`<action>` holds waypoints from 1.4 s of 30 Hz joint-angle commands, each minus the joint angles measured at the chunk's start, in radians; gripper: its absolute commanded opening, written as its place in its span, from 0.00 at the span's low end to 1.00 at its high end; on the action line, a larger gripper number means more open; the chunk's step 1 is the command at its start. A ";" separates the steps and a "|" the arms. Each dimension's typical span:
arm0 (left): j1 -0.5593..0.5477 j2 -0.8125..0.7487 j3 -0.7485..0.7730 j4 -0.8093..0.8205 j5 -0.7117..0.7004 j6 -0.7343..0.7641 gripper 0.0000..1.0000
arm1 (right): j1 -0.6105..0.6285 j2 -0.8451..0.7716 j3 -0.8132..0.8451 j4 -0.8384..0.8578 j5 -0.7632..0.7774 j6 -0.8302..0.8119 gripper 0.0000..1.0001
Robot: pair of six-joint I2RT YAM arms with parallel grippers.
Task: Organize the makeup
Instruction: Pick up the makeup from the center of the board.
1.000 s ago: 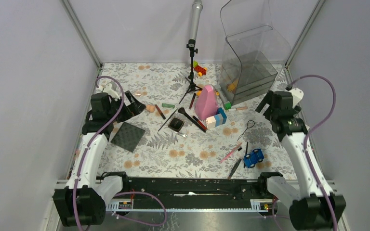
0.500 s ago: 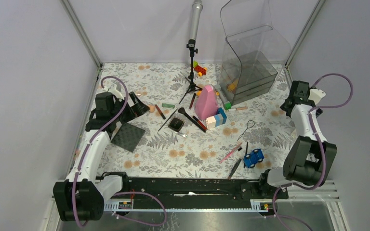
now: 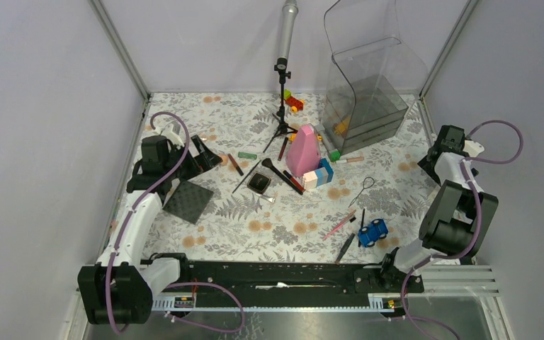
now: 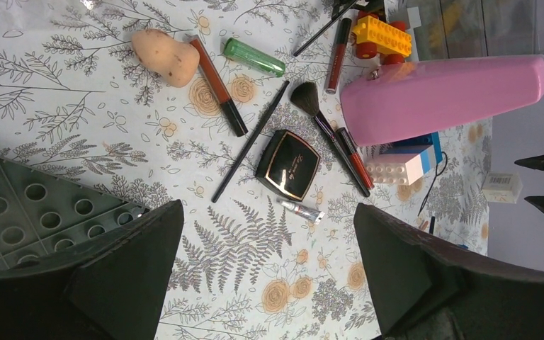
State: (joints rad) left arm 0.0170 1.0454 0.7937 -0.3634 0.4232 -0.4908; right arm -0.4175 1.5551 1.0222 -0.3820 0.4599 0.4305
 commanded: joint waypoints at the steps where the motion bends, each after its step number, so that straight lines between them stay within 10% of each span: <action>1: -0.009 0.008 -0.004 0.060 0.029 0.000 0.99 | -0.023 0.027 -0.012 0.042 0.032 -0.005 0.99; 26: -0.012 0.015 0.001 0.060 0.035 0.001 0.99 | -0.049 0.088 -0.027 0.044 0.051 -0.002 0.85; 42: -0.012 0.016 -0.001 0.060 0.038 0.003 0.99 | -0.049 -0.018 -0.030 0.009 0.175 0.014 1.00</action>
State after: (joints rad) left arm 0.0071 1.0672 0.7914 -0.3614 0.4393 -0.4908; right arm -0.4633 1.5768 1.0023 -0.3702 0.5835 0.4240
